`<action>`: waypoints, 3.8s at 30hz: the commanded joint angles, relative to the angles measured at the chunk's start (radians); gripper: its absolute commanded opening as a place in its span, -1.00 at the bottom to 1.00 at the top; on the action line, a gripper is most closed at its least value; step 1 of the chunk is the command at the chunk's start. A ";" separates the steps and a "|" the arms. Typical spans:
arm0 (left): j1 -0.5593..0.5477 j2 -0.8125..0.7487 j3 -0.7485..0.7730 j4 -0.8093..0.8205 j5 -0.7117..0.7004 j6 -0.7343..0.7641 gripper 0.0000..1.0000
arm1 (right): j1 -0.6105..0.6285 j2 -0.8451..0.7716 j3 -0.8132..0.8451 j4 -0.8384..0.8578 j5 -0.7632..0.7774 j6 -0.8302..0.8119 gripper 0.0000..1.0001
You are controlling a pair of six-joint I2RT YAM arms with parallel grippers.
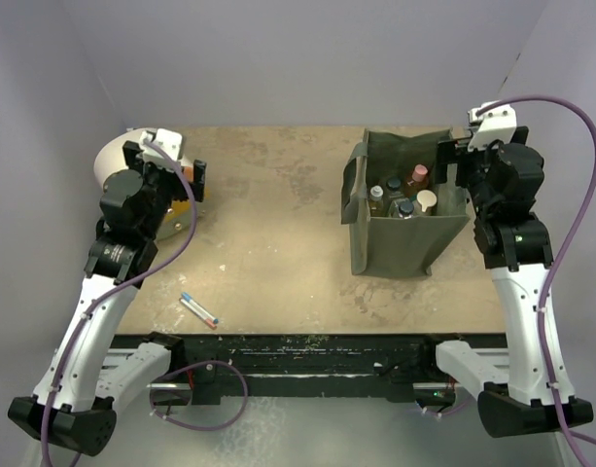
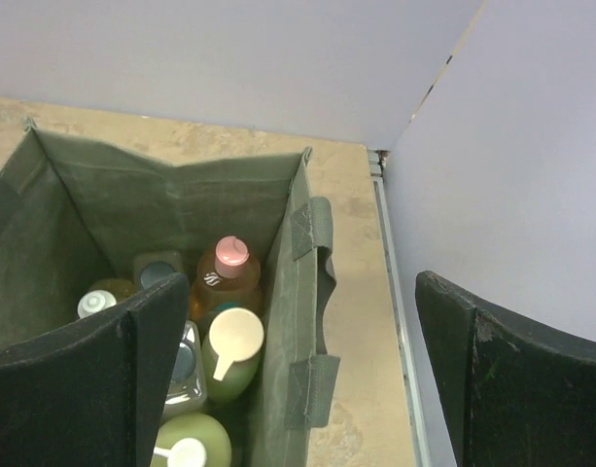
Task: Place the personal care products into the canvas bag
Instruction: Reset both arms
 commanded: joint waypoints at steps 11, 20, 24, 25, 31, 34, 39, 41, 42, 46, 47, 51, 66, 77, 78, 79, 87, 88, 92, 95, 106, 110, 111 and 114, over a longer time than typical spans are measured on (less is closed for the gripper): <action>0.086 -0.095 0.033 -0.021 0.053 -0.064 0.99 | -0.005 -0.153 -0.071 0.039 -0.031 0.003 1.00; 0.087 -0.118 0.071 -0.083 -0.018 -0.056 0.99 | -0.003 -0.208 -0.071 -0.024 -0.022 -0.023 1.00; 0.087 -0.129 0.093 -0.138 0.026 -0.043 0.99 | -0.004 -0.231 -0.066 -0.045 -0.024 -0.024 1.00; 0.087 -0.136 0.094 -0.152 0.042 -0.042 0.99 | -0.003 -0.235 -0.063 -0.053 -0.023 -0.024 1.00; 0.087 -0.187 0.072 -0.205 0.102 -0.065 0.99 | -0.003 -0.264 -0.062 -0.086 -0.008 -0.023 1.00; 0.088 -0.224 0.025 -0.197 0.122 -0.060 0.99 | -0.005 -0.285 -0.074 -0.086 -0.006 -0.022 1.00; 0.093 -0.238 0.025 -0.194 0.110 -0.063 0.99 | -0.006 -0.287 -0.081 -0.081 -0.003 -0.022 1.00; 0.095 -0.239 0.034 -0.194 0.091 -0.069 0.99 | -0.006 -0.279 -0.075 -0.084 -0.010 -0.022 1.00; 0.097 -0.240 0.037 -0.193 0.078 -0.071 0.99 | -0.006 -0.277 -0.073 -0.086 -0.012 -0.022 1.00; 0.104 -0.228 0.055 -0.197 0.022 -0.079 0.99 | -0.009 -0.269 -0.076 -0.073 -0.011 -0.020 1.00; 0.106 -0.219 0.062 -0.197 0.012 -0.080 0.99 | -0.011 -0.265 -0.078 -0.068 -0.009 -0.019 1.00; 0.122 -0.174 0.106 -0.199 -0.001 -0.096 0.99 | -0.025 -0.248 -0.079 -0.053 -0.006 -0.003 1.00; 0.156 -0.134 0.119 -0.223 0.054 -0.106 0.99 | -0.109 -0.244 -0.090 -0.010 -0.064 0.045 1.00; 0.157 -0.130 0.145 -0.254 0.089 -0.113 0.98 | -0.119 -0.240 -0.081 -0.018 -0.065 0.047 1.00; 0.158 -0.129 0.144 -0.255 0.089 -0.111 0.99 | -0.118 -0.240 -0.080 -0.019 -0.063 0.048 1.00; 0.157 -0.131 0.144 -0.255 0.089 -0.111 0.99 | -0.118 -0.241 -0.082 -0.020 -0.064 0.048 1.00; 0.159 -0.129 0.145 -0.257 0.086 -0.110 0.99 | -0.118 -0.238 -0.086 -0.015 -0.064 0.047 1.00; 0.159 -0.129 0.147 -0.259 0.086 -0.111 0.99 | -0.119 -0.237 -0.086 -0.016 -0.066 0.048 1.00; 0.159 -0.132 0.150 -0.265 0.083 -0.112 0.99 | -0.121 -0.237 -0.088 -0.015 -0.063 0.045 1.00; 0.160 -0.131 0.151 -0.267 0.082 -0.113 0.99 | -0.120 -0.235 -0.088 -0.014 -0.061 0.045 1.00; 0.165 -0.134 0.155 -0.276 0.084 -0.120 0.99 | -0.120 -0.236 -0.086 -0.018 -0.067 0.045 1.00; 0.165 -0.136 0.157 -0.279 0.084 -0.121 0.99 | -0.121 -0.239 -0.087 -0.021 -0.067 0.045 1.00; 0.166 -0.134 0.156 -0.281 0.084 -0.123 0.99 | -0.121 -0.239 -0.086 -0.021 -0.066 0.045 1.00; 0.166 -0.132 0.155 -0.281 0.087 -0.123 0.99 | -0.121 -0.236 -0.082 -0.022 -0.070 0.045 1.00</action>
